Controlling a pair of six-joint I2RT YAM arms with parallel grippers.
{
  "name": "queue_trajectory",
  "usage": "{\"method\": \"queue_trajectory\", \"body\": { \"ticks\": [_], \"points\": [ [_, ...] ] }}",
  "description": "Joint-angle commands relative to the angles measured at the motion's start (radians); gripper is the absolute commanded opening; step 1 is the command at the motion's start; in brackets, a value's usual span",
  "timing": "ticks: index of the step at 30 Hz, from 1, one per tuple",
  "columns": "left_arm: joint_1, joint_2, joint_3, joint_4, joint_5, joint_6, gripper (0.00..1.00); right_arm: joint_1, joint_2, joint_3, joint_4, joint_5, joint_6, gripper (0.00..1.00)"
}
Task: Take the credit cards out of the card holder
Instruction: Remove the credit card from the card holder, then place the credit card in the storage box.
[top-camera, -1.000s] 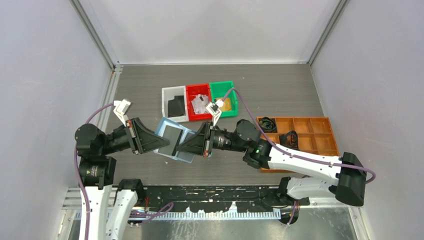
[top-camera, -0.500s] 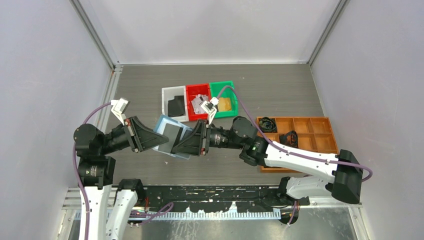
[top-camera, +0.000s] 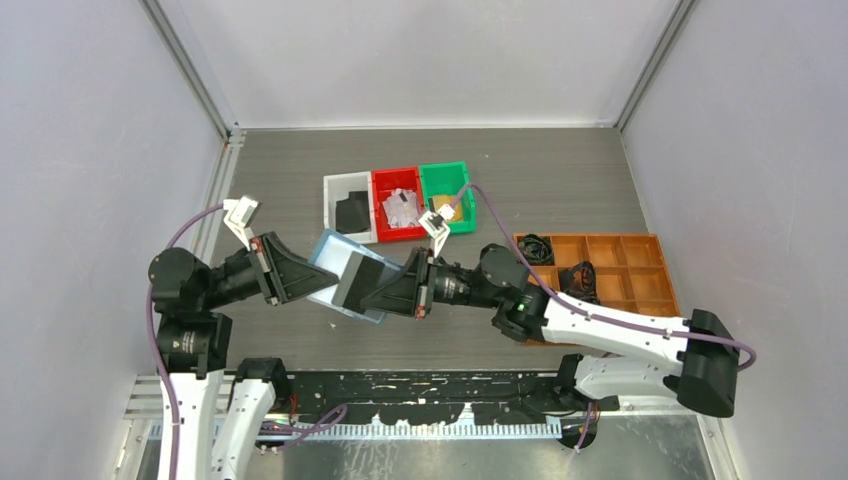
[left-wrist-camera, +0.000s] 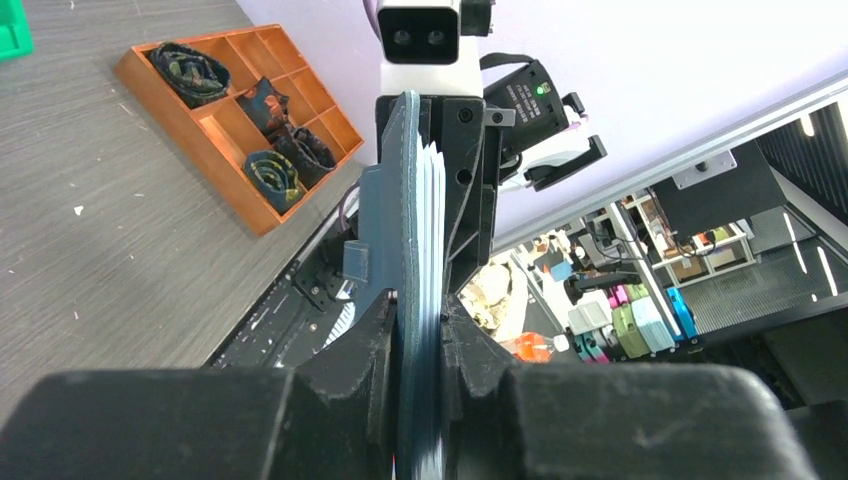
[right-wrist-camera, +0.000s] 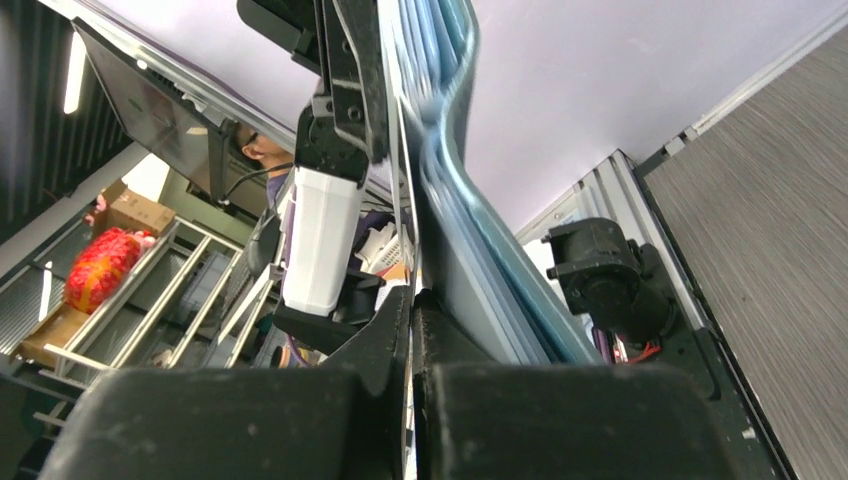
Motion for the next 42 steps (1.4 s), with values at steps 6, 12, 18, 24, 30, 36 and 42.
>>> {"method": "queue_trajectory", "body": {
  "ticks": [6,12,18,24,30,36,42],
  "points": [
    [-0.010,0.004,0.068,0.062,0.011,0.001,0.05,-0.022,-0.145,-0.133,-0.068,0.074,-0.017,0.01],
    [-0.010,0.016,0.107,-0.127,0.027,0.240,0.07,-0.223,-0.333,-0.068,-0.376,-0.015,-0.057,0.01],
    [-0.010,0.009,0.123,-0.277,0.040,0.456,0.10,-0.435,-0.259,0.136,-0.619,-0.144,-0.167,0.01],
    [-0.010,-0.019,0.136,-0.356,0.078,0.537,0.11,-0.536,0.151,0.392,-0.702,-0.241,-0.277,0.01],
    [-0.010,-0.071,0.127,-0.362,0.081,0.552,0.11,-0.537,0.671,0.841,-0.815,-0.274,-0.370,0.01],
    [-0.009,-0.056,0.131,-0.383,0.097,0.549,0.11,-0.515,1.077,1.280,-0.977,-0.260,-0.387,0.01],
    [-0.010,-0.063,0.130,-0.387,0.080,0.554,0.11,-0.485,1.316,1.563,-1.087,-0.240,-0.374,0.01]
  ]
}}
